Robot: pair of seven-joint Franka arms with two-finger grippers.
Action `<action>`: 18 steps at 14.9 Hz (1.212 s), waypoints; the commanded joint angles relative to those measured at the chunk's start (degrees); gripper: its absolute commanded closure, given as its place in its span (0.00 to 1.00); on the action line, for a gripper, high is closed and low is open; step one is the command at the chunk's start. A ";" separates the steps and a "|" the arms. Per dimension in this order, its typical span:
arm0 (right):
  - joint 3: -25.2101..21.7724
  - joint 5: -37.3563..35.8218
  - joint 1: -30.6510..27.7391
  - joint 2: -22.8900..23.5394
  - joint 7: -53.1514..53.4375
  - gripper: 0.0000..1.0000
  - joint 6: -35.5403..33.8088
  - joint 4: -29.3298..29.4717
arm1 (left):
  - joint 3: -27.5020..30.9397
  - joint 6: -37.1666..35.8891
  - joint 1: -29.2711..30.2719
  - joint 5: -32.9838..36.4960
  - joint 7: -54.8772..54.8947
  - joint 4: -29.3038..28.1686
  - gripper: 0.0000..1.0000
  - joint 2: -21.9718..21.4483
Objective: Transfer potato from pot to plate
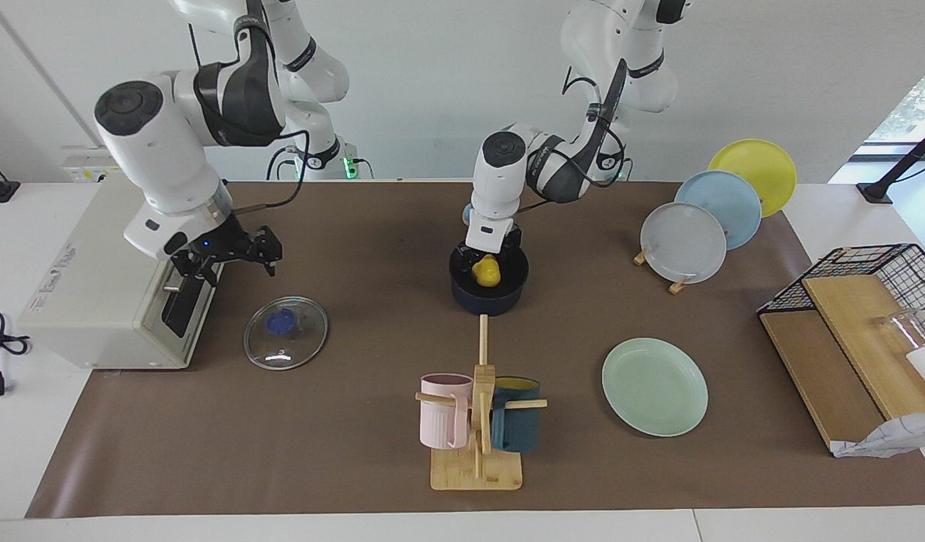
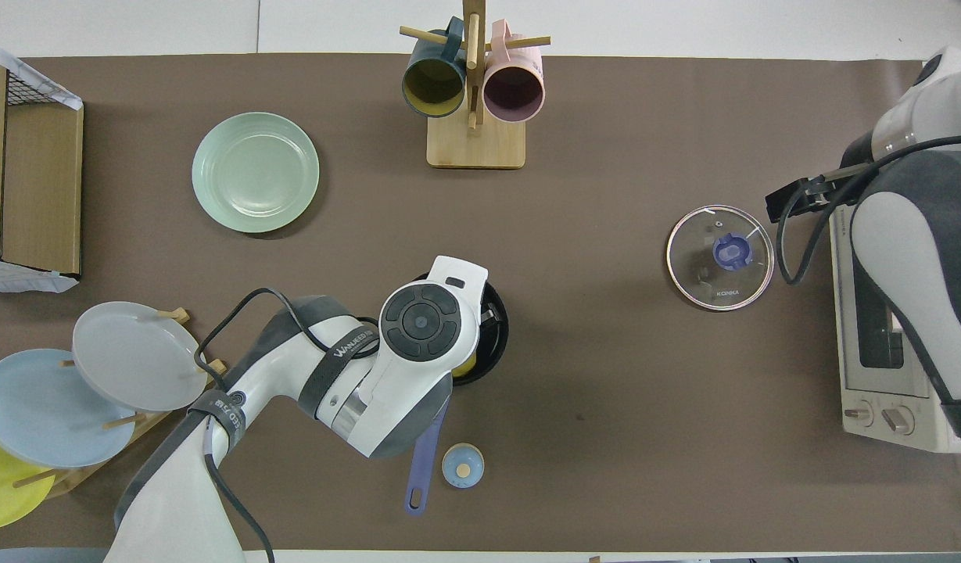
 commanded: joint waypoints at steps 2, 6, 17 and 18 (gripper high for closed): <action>0.52 0.63 -0.79 -2.87 6.78 0.00 -6.68 0.35 | 0.85 0.66 -1.99 -0.04 -0.81 -1.79 0.00 -0.37; 0.17 0.37 -0.45 -5.24 7.86 0.00 -8.54 -2.19 | 0.94 0.14 -2.69 -0.04 -0.82 -2.41 0.00 -0.37; -10.99 0.28 8.17 -7.88 7.33 0.00 -5.90 -6.07 | 0.94 1.28 -2.69 -0.04 -1.34 -2.94 0.81 -0.37; -11.60 0.80 8.26 -8.67 7.33 0.00 -5.99 -6.94 | 0.94 1.28 -2.60 -0.04 -1.43 -2.76 0.89 -0.37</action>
